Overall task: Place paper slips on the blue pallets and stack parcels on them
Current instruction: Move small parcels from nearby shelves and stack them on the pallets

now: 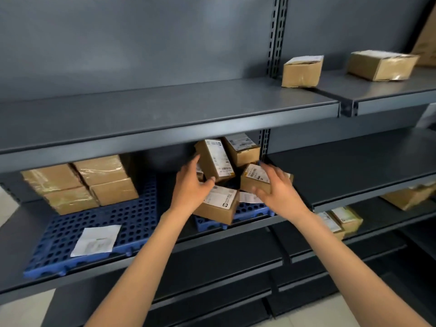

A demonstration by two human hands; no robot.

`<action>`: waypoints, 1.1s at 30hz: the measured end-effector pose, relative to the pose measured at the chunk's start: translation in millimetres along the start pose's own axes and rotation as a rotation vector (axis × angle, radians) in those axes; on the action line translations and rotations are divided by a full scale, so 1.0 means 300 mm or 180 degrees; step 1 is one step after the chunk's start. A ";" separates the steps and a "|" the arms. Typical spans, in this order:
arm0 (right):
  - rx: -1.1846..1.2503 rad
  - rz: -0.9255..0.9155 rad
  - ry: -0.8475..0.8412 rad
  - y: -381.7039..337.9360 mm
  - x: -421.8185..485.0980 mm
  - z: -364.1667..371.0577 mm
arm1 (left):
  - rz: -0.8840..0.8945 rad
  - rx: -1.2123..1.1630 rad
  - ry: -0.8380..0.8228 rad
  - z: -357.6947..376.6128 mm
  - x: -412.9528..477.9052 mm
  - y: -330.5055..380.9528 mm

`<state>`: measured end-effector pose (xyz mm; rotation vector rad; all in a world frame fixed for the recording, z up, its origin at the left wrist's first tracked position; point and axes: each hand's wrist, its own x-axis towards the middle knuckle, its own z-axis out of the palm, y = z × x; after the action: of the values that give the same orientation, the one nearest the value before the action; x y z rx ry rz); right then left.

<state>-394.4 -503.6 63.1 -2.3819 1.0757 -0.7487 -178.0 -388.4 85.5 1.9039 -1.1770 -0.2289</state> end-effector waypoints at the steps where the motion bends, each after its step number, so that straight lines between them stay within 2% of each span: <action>1: -0.0375 0.0116 -0.0192 0.046 0.018 -0.007 | 0.0018 0.0277 -0.0155 0.021 0.039 0.010; 5: -0.1142 0.0414 -0.0886 0.143 0.098 -0.016 | -0.0166 0.1158 -0.0760 0.101 0.186 0.011; 8: -0.1192 0.0343 -0.0939 0.172 0.138 -0.017 | -0.0284 0.1477 -0.0959 0.144 0.248 -0.009; 11: -0.1203 0.0357 -0.0876 0.185 0.155 -0.039 | -0.0229 0.1675 -0.0897 0.159 0.251 -0.013; 16: -0.1058 0.0329 -0.1042 0.202 0.189 -0.138 | -0.0200 0.0748 -0.0781 0.144 0.286 -0.065; 20: -0.0591 0.0118 -0.1062 0.146 0.205 -0.231 | -0.0361 -0.0529 -0.0932 0.071 0.300 -0.065; 22: -0.0280 -0.0040 -0.1017 0.071 0.207 -0.244 | -0.0414 -0.0886 -0.0988 0.022 0.307 -0.083; 25: -0.0054 -0.0105 -0.0792 -0.056 0.236 -0.198 | -0.0552 -0.0910 -0.0926 -0.039 0.332 -0.135; 29: -0.0172 -0.0007 -0.0343 -0.164 0.346 -0.092 | -0.0805 -0.0895 -0.0686 -0.072 0.353 -0.210; 33: -0.0243 0.0213 -0.0021 -0.165 0.460 -0.036 | -0.1120 -0.1091 -0.0423 -0.061 0.344 -0.249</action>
<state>-297.2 -582.0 140.7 -2.3965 1.1951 -0.6878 -64.4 -446.9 68.6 1.7944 -0.8142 -0.7115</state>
